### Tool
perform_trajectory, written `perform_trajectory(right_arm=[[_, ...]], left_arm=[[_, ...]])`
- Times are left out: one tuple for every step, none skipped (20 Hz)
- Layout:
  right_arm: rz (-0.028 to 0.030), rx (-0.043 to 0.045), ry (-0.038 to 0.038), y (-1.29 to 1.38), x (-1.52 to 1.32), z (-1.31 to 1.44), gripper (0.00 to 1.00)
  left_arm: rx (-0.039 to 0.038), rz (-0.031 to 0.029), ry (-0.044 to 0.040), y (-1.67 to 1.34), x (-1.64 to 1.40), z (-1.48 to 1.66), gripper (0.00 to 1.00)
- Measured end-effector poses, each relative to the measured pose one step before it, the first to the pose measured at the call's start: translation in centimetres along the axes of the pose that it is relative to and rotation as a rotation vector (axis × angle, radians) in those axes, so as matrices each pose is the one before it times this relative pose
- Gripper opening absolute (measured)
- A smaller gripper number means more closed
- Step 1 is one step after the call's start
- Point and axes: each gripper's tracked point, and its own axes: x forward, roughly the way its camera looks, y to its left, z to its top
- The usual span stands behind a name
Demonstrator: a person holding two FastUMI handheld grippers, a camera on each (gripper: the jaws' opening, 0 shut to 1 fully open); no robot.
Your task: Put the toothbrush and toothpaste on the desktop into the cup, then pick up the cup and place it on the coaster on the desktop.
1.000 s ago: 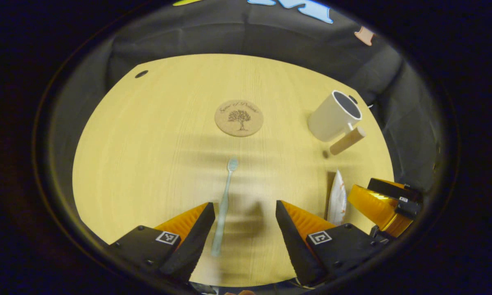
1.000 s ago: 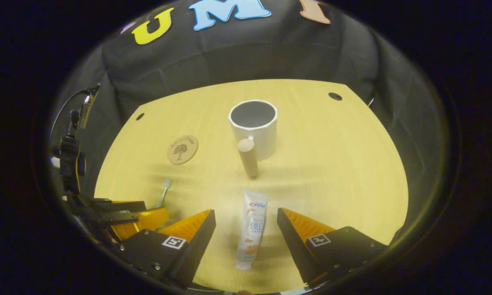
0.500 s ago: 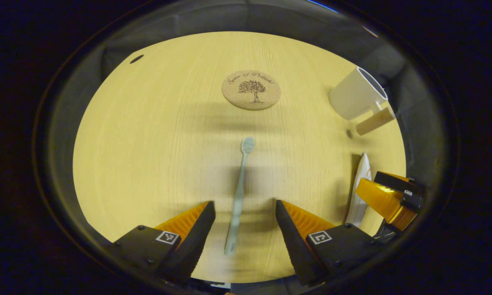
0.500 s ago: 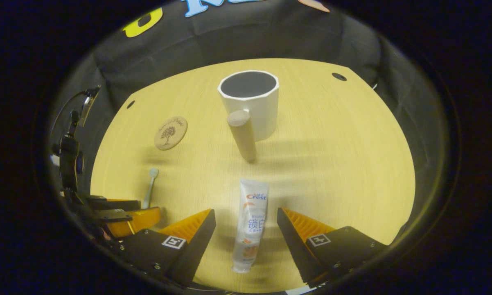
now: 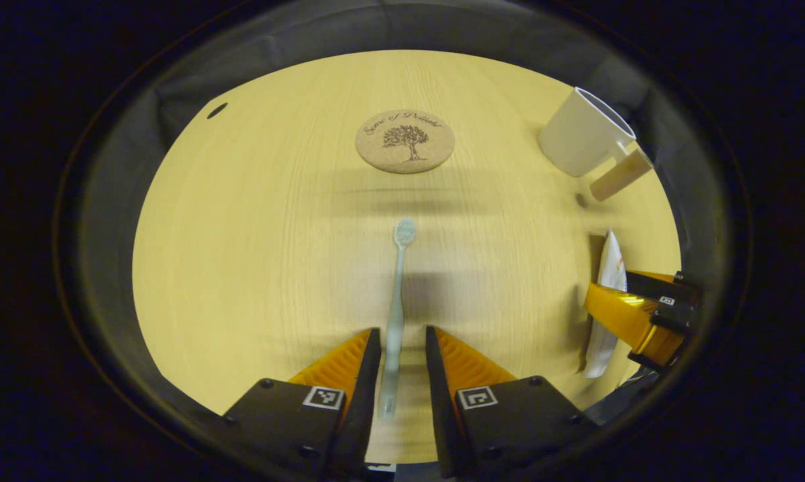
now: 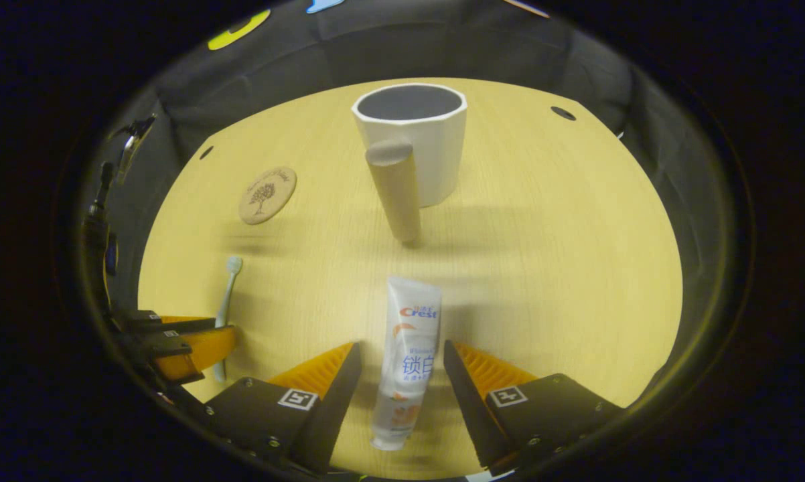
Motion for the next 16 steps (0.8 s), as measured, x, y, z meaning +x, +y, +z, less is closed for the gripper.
perform_trajectory(right_arm=[[-0.00399, -0.00787, 0.01703, -0.06, -0.012, -0.499, 0.78], [-0.00211, -0.0066, -0.00533, 0.03, -0.019, 0.116, 0.79], [-0.01407, -0.00462, -0.00508, -0.247, 0.138, 0.16, 0.78], [-0.00861, 0.00058, 0.00302, -0.135, -0.096, -0.228, 0.64], [0.00064, -0.00392, 0.00323, -0.087, -0.113, -0.165, 0.59], [-0.00302, 0.01265, 0.00124, -0.049, 0.115, -0.171, 0.55], [0.0026, 0.0108, 0.0026, -0.092, 0.192, -0.041, 0.48], [0.00252, 0.00231, -0.00117, -0.16, -0.126, 0.177, 0.41], [0.00787, -0.00312, 0.00062, 0.067, -0.138, -0.131, 0.37], [0.00774, 0.01737, 0.00111, 0.096, -0.206, -0.093, 0.37], [0.01748, 0.01283, -0.00393, 0.137, 0.031, -0.037, 0.29], [0.01298, 0.00667, -0.00378, 0.089, 0.003, 0.203, 0.22], [0.01009, 0.00259, -0.00306, 0.042, 0.064, -0.067, 0.22], [0.00815, 0.00512, -0.00597, -0.042, 0.04, 0.028, 0.22], [0.01014, 0.00195, -0.01283, 0.001, 0.019, 0.252, 0.22], [-0.00114, -0.00232, -0.01435, 0.02, -0.505, 0.262, 0.18]], left_arm=[[0.01052, -0.00273, -0.00515, -0.229, -0.024, 0.001, 0.37], [0.00845, -0.00197, -0.00347, -0.134, 0.034, 0.048, 0.33], [0.00703, 0.00055, 0.00159, -0.062, 0.016, -0.06, 0.27], [0.00819, -0.00374, -0.00173, 0.046, -0.027, 0.006, 0.24], [0.00136, -0.00157, 0.00209, 0.061, -0.02, -0.032, 0.24], [0.00298, 0.00289, -0.00434, 0.158, -0.107, 0.092, 0.24], [-0.00105, -0.00338, 0.00277, 0.076, 0.032, -0.116, 0.21], [0.00452, -0.00489, -0.00533, -0.271, 0.079, 0.051, 0.17], [-0.00026, -0.00211, -0.00373, -0.131, 0.012, 0.098, 0.17], [0.00052, -0.00237, -0.0036, -0.069, 0.154, -0.093, 0.13], [0.00735, -0.00407, -0.00623, -0.004, -0.041, 0.023, 0.13], [0.0061, 0.00127, -0.005, 0.254, -0.176, -0.113, 0.13], [-0.00323, -0.0011, -0.01165, 0.232, 0.137, -0.018, 0.13], [-0.00069, -0.00224, -0.01083, 0.039, -0.391, 0.126, 0.09], [-0.00526, -0.00695, -0.00651, 0.118, -0.105, -0.011, 0.09], [-0.00479, -0.00998, -0.00814, 0.048, 0.027, 0.004, 0.09]])
